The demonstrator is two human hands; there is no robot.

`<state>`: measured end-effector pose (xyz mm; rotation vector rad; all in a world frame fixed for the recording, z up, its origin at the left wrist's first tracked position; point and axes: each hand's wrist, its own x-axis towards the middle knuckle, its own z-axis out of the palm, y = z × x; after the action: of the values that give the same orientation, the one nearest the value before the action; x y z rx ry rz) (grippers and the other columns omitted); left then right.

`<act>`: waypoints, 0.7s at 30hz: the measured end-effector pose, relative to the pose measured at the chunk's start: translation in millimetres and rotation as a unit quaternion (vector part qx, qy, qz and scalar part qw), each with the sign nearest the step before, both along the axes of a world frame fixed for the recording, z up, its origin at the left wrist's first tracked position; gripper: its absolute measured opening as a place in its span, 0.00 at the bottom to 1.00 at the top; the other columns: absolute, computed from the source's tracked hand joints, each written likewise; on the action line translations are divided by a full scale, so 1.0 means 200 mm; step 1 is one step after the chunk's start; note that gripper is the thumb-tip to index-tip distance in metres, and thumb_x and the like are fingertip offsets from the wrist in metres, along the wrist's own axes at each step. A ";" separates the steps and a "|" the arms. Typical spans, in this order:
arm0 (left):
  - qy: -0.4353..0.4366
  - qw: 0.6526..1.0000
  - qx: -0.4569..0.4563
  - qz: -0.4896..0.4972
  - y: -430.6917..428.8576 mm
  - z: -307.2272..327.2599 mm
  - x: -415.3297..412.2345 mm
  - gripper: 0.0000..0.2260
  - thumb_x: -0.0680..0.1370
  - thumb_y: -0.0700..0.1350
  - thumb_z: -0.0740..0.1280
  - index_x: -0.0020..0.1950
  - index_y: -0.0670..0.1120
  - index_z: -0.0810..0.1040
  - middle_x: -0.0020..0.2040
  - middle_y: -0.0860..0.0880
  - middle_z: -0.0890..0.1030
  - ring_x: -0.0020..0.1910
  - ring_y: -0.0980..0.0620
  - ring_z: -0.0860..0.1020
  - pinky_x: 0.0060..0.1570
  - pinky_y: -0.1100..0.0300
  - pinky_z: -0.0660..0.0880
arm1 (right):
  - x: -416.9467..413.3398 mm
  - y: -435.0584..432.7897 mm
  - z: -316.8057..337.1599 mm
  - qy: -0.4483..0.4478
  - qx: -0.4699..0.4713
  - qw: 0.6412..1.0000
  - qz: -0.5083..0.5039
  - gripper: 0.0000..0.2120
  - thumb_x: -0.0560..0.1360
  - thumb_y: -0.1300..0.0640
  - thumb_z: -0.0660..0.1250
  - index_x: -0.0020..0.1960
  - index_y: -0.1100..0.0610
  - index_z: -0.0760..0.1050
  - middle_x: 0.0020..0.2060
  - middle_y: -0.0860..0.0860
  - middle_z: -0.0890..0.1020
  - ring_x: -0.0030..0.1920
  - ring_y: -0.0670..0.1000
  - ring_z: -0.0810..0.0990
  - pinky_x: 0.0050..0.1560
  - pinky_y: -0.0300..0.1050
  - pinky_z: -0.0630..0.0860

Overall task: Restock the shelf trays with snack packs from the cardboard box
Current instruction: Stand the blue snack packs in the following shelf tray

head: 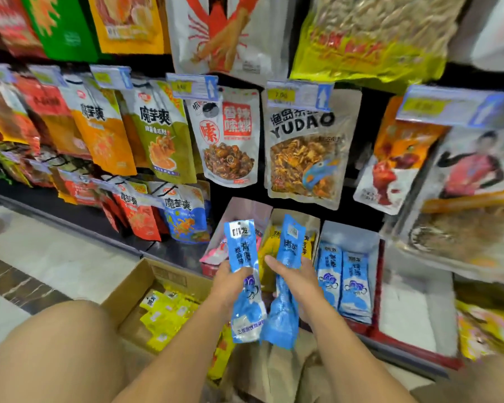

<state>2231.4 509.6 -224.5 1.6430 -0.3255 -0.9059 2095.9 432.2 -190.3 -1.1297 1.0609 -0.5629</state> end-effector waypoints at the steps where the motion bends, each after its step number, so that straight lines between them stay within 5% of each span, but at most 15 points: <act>1: -0.002 1.000 -0.004 -0.014 -0.03 0.00 -0.03 0.11 0.76 0.39 0.69 0.57 0.47 0.79 0.48 0.43 0.86 0.44 0.42 0.85 0.45 0.43 0.82 | -0.04 -0.01 0.00 -0.004 0.008 1.000 -0.003 0.43 0.66 0.47 0.82 0.72 0.51 0.60 0.61 0.44 0.76 0.57 0.51 0.80 0.54 0.46 0.76; 4: 0.015 0.999 -0.005 -0.051 -0.10 -0.01 -0.13 0.11 0.76 0.40 0.68 0.59 0.47 0.78 0.48 0.43 0.86 0.45 0.41 0.85 0.46 0.41 0.82 | -0.15 -0.06 -0.03 0.016 0.026 0.999 -0.025 0.46 0.62 0.49 0.82 0.71 0.52 0.59 0.55 0.47 0.79 0.51 0.49 0.81 0.50 0.51 0.80; 8: 0.025 0.997 0.024 -0.070 -0.19 -0.04 -0.23 0.07 0.77 0.41 0.69 0.55 0.47 0.77 0.47 0.42 0.85 0.44 0.40 0.84 0.46 0.41 0.82 | -0.32 -0.12 -0.03 0.055 0.050 0.994 -0.077 0.28 0.69 0.51 0.72 0.66 0.53 0.68 0.57 0.47 0.76 0.54 0.50 0.77 0.54 0.51 0.75; 13: 0.023 0.993 0.038 -0.112 -0.37 -0.11 -0.36 0.05 0.76 0.39 0.70 0.50 0.48 0.78 0.46 0.44 0.85 0.42 0.42 0.84 0.41 0.49 0.81 | -0.55 -0.24 -0.14 0.013 0.134 0.976 -0.171 0.12 0.69 0.54 0.68 0.48 0.61 0.80 0.42 0.56 0.84 0.35 0.54 0.77 0.34 0.46 0.73; 16: 0.044 0.987 0.020 -0.156 -0.51 -0.17 -0.45 0.09 0.76 0.35 0.69 0.54 0.45 0.80 0.46 0.44 0.86 0.40 0.44 0.84 0.36 0.54 0.79 | -0.68 -0.30 -0.22 -0.058 0.190 0.955 -0.219 0.08 0.80 0.59 0.60 0.55 0.61 0.76 0.46 0.56 0.87 0.35 0.54 0.79 0.28 0.42 0.73; 21: 0.043 0.979 0.051 -0.190 -0.77 -0.28 -0.56 0.08 0.72 0.33 0.71 0.50 0.41 0.83 0.46 0.39 0.85 0.42 0.40 0.84 0.41 0.52 0.79 | -0.81 -0.41 -0.37 -0.140 0.249 0.918 -0.277 0.17 0.82 0.57 0.58 0.66 0.65 0.74 0.58 0.62 0.83 0.45 0.59 0.86 0.43 0.51 0.83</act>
<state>2119.9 356.1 -280.9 1.6574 -0.5540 -1.2953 1933.8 349.9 -264.5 -0.2774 1.1828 -0.8118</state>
